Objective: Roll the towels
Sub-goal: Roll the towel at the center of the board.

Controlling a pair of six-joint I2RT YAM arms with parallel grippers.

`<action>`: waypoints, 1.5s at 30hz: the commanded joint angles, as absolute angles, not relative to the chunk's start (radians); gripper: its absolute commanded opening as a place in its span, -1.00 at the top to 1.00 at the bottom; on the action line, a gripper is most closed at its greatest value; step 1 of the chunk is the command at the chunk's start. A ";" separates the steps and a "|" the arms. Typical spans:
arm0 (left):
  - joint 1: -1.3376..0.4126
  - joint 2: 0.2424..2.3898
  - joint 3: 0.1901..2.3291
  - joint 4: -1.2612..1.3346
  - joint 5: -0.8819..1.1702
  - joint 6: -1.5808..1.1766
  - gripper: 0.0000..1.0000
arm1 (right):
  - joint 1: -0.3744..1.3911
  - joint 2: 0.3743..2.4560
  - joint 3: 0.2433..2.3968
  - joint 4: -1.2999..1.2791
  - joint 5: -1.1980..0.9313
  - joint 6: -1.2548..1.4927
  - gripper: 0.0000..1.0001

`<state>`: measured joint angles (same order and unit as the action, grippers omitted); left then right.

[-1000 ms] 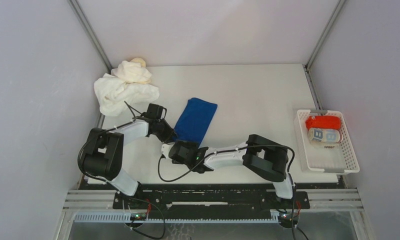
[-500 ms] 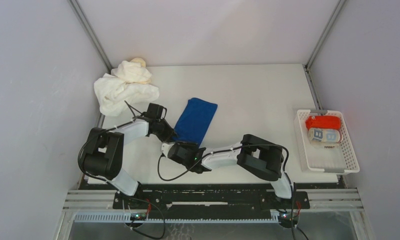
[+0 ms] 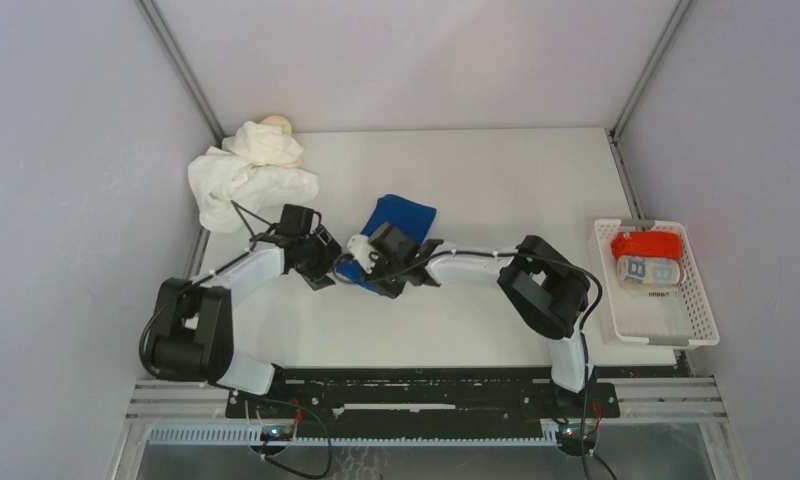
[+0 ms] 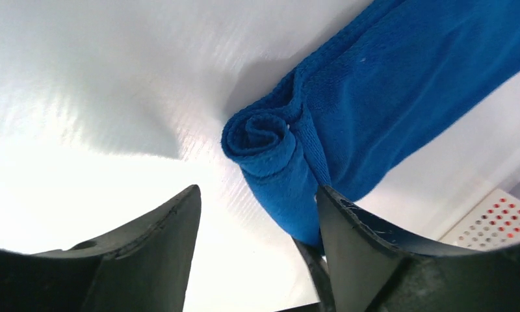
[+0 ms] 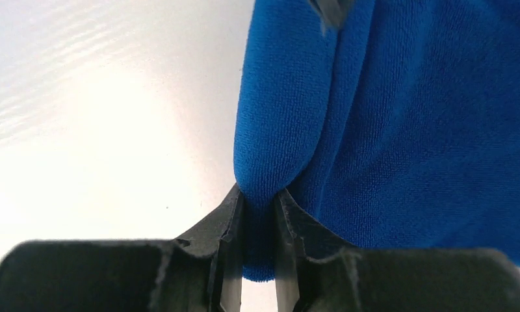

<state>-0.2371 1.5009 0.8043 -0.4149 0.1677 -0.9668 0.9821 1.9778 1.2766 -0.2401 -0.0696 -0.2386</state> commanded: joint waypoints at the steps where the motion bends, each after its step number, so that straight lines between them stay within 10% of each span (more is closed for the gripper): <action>1: -0.201 1.353 0.756 -0.424 0.144 -0.970 -0.47 | 0.870 1.998 1.292 -0.323 -0.622 -0.067 0.69; 18: -0.248 1.252 0.587 -0.246 0.218 -1.055 -0.70 | 0.633 2.282 1.284 0.121 -1.214 0.623 0.69; 28: -0.275 1.421 0.674 -0.218 0.185 -1.045 -0.48 | 0.616 2.307 1.250 0.147 -1.170 0.670 0.67; 36: -0.281 1.524 0.698 -0.220 0.169 -1.030 0.06 | 0.621 2.230 1.250 0.016 -1.082 0.541 0.51; 45: -0.282 1.562 0.687 -0.258 0.157 -1.001 0.24 | 0.725 1.892 1.269 -0.317 -0.575 0.194 0.12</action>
<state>-0.2764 1.5253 0.6891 -0.2070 0.2077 -1.0439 0.6586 2.0659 1.2537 -0.1493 -0.8928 0.4091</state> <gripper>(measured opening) 0.383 0.412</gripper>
